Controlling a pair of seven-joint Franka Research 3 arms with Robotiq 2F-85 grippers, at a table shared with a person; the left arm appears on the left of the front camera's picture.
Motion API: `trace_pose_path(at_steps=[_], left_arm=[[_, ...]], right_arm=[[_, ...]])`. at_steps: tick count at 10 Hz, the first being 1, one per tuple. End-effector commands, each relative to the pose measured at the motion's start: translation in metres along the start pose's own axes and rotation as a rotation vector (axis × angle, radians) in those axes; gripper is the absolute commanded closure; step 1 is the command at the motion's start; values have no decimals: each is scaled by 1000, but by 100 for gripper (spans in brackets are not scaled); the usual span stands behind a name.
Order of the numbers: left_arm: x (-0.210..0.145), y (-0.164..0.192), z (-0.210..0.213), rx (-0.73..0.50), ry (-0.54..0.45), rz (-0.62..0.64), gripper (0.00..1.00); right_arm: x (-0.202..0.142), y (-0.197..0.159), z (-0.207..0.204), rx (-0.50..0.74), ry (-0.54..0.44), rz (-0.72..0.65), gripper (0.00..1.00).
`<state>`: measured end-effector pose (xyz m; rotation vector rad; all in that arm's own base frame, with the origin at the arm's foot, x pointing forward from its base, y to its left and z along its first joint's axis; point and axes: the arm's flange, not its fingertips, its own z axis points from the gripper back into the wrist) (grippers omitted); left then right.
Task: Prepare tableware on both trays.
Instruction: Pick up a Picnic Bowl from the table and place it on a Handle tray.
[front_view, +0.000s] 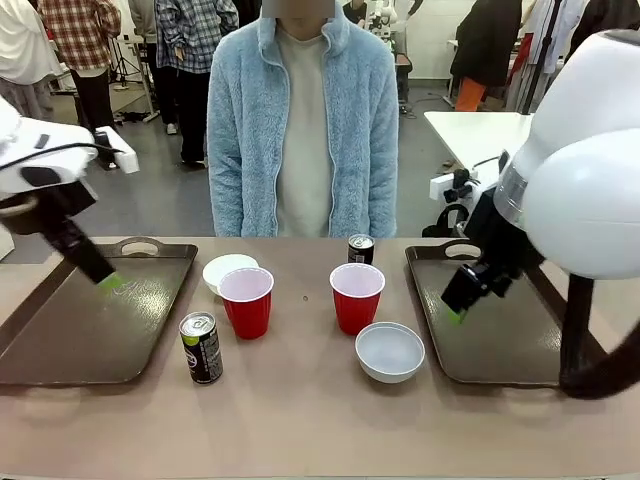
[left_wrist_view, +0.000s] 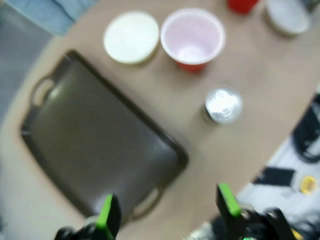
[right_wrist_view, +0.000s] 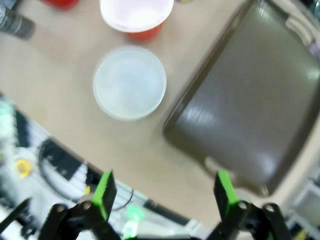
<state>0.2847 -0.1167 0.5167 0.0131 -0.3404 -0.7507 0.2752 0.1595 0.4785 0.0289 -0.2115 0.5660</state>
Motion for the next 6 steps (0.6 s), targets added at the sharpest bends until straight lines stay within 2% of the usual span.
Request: trace_pose_path(at_steps=[1, 2, 4, 5, 6], left_arm=[[16, 7, -17, 17, -40, -1, 0], [16, 7, -17, 17, -40, -1, 0], [16, 7, -17, 17, -40, -1, 0], [8, 3, -6, 9, -22, 0, 0], [-6, 26, -12, -113, -104, 91, 0]], right_arm=[[-62, -6, -52, -139, 4, -46, 0], [0, 0, 0, 0, 0, 0, 0], [-6, 1, 4, -41, 20, -23, 0], [-3, -25, -9, 66, -17, -113, 0], [-21, -61, -8, 229, -81, -228, 0]])
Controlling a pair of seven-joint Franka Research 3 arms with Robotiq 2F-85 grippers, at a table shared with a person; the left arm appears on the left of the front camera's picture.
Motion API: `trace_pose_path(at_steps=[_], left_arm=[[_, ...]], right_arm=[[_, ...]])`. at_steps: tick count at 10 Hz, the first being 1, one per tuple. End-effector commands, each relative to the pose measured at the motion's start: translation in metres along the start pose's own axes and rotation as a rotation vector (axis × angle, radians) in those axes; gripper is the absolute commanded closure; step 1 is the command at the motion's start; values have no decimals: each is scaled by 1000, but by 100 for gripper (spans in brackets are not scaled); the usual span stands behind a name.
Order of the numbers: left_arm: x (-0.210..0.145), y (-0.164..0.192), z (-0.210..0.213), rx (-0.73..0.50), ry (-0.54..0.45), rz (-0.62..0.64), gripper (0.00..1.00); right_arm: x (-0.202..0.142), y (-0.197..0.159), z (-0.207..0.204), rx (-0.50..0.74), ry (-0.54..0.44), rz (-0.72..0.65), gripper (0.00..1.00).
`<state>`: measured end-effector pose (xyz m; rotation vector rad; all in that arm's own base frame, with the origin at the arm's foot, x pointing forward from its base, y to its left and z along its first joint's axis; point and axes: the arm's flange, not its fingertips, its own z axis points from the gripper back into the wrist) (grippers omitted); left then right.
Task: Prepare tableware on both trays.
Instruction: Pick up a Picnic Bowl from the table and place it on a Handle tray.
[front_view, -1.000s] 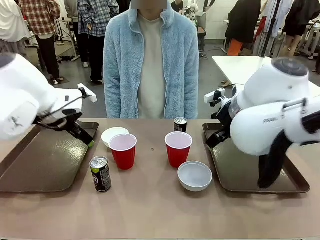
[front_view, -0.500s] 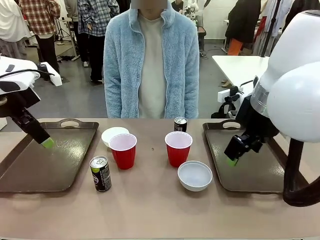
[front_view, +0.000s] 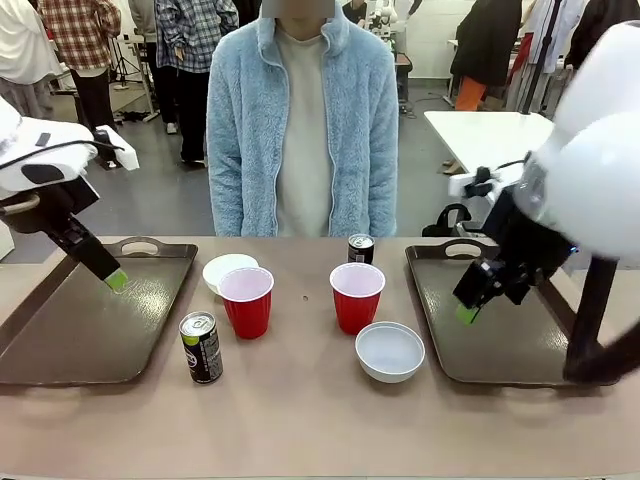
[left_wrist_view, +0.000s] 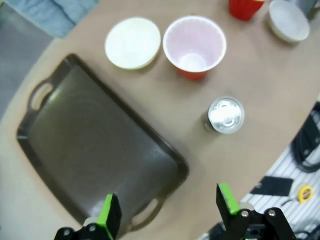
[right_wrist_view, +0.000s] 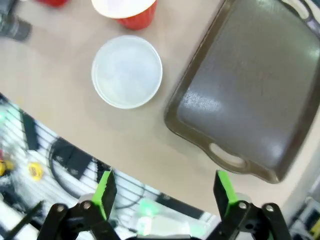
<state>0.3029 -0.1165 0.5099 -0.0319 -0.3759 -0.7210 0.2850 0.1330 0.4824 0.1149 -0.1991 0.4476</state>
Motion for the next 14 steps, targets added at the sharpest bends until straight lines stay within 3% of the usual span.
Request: trace_pose_path(at_steps=[1, 4, 8, 11, 14], left_arm=[[-27, 37, -2, -166, -79, 124, 0], [-69, 106, -21, -324, -115, 366, 0], [-132, 175, -26, -410, -111, 546, 0], [-170, 203, -2, -408, -143, 674, 0], [-173, 194, 9, -368, -115, 688, 0]], right_arm=[[-27, -60, -1, 259, -111, -162, 0], [-69, -125, 3, 488, -183, -292, 0], [-118, -190, -8, 579, -208, -420, 0], [-156, -220, -12, 592, -238, -456, 0], [-172, -230, -12, 592, -240, -481, 0]])
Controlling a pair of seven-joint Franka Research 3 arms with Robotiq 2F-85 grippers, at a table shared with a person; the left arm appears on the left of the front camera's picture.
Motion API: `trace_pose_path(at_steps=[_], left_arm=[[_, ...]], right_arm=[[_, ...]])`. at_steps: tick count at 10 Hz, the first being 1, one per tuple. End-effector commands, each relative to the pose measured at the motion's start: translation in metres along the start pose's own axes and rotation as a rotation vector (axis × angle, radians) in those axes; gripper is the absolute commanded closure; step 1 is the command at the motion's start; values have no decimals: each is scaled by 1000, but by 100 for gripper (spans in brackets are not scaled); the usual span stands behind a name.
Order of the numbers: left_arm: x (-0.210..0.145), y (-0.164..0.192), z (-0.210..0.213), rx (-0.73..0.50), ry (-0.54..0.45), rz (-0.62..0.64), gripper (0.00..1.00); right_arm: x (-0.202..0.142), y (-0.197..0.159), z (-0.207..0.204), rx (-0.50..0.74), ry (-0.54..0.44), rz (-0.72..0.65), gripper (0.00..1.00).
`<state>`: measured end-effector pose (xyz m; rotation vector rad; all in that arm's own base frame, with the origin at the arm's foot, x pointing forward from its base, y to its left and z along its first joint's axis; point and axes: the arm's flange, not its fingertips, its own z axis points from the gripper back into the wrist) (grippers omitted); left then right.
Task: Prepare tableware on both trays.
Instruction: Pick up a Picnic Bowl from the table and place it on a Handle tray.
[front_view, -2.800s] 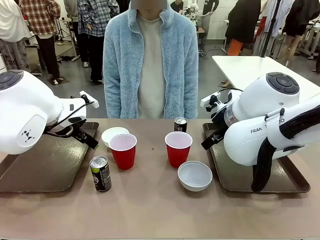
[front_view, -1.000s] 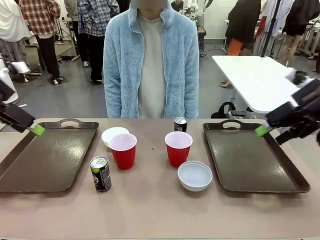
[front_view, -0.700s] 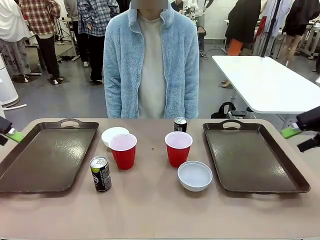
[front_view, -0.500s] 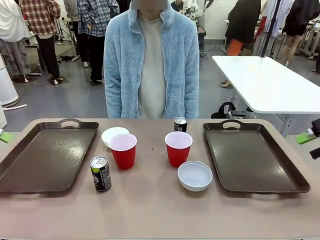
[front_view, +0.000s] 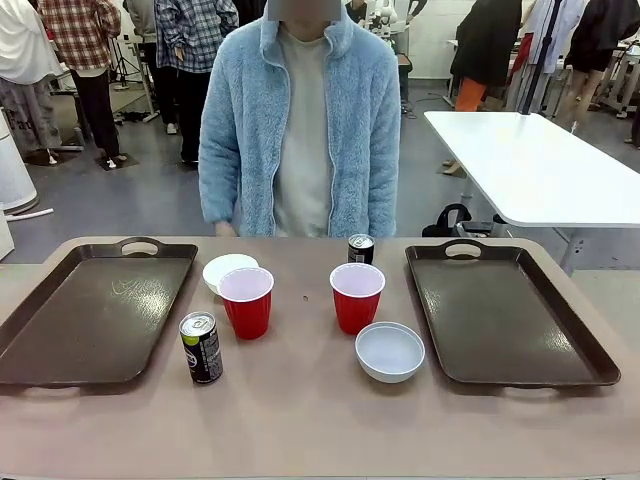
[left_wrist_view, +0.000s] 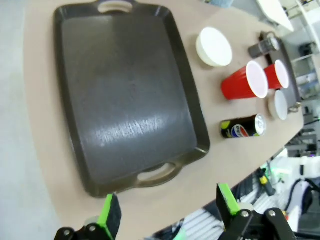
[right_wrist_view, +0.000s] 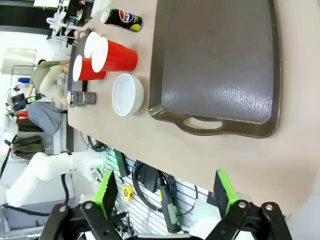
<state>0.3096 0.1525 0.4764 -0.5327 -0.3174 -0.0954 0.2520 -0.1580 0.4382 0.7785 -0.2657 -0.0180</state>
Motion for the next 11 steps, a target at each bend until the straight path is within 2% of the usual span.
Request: trace_pose_path(at_steps=[1, 2, 3, 11], left_arm=[[-5, -19, -6, 11, 5, 2, 0], [-4, -20, -5, 19, 2, -17, 0], [0, -6, -2, 9, 7, -7, 0], [0, -6, -2, 9, 7, -7, 0]], right_arm=[[-23, -3, -19, 3, 9, 7, 0], [-21, 1, -21, 31, 34, 27, 0], [-2, -3, 1, 0, -1, -7, 0], [-2, -3, 1, 0, -1, -7, 0]])
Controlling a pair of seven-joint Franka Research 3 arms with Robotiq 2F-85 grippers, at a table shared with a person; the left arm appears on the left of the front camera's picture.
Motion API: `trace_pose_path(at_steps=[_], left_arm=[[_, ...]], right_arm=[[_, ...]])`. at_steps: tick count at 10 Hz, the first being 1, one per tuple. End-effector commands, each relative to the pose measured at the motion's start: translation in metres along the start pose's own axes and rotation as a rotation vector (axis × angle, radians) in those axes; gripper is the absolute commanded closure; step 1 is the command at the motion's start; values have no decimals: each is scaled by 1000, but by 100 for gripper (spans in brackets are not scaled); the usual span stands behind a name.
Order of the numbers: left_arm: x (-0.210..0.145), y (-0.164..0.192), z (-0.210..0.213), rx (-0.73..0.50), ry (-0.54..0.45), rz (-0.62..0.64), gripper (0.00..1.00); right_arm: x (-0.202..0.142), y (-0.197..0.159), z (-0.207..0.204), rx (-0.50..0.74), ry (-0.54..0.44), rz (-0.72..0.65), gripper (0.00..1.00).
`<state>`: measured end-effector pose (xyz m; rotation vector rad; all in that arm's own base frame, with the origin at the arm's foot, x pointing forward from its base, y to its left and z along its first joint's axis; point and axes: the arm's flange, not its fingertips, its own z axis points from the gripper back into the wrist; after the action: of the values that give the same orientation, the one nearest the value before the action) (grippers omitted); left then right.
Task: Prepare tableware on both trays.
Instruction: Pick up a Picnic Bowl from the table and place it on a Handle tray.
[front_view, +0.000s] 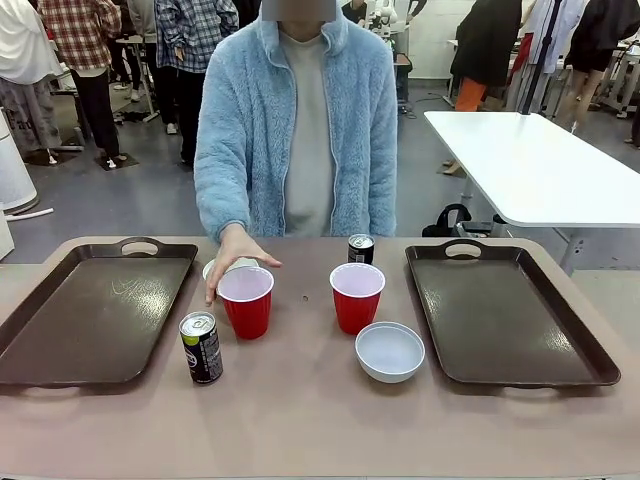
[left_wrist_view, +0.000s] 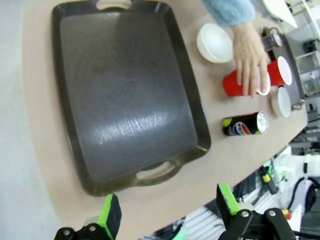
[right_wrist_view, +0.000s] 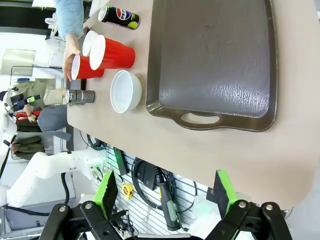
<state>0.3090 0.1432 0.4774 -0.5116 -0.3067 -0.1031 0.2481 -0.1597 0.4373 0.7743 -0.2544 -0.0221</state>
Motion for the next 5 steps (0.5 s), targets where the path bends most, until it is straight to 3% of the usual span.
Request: trace_pose_path(at_steps=[1, 5], left_arm=[[1, 3, 2, -10, -7, 0, 0], [1, 3, 2, -10, -7, 0, 0]], right_arm=[[2, -1, 0, 6, -10, 1, 0], [2, -1, 0, 6, -10, 1, 0]])
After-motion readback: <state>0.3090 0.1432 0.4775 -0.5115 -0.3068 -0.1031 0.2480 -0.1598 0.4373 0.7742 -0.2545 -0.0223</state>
